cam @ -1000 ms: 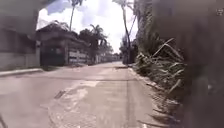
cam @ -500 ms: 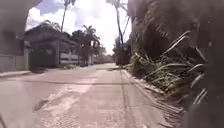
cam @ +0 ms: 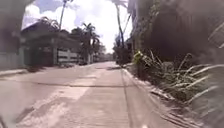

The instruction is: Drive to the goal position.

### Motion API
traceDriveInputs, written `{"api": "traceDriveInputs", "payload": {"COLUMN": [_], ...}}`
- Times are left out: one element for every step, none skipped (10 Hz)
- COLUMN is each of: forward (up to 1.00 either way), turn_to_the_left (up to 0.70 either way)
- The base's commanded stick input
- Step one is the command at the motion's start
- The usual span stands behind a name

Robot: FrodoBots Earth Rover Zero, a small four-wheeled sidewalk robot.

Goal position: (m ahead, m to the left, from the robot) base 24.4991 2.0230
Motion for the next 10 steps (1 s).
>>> {"api": "traceDriveInputs", "payload": {"forward": [0.7, 0.7, 0.7, 0.7, 0.7, 0.7, 0.7, 0.7, 0.7, 0.83], "turn_to_the_left": [0.0, 0.0, 0.0, 0.0, 0.0, 0.0, 0.0, 0.0, 0.0, 0.0]}}
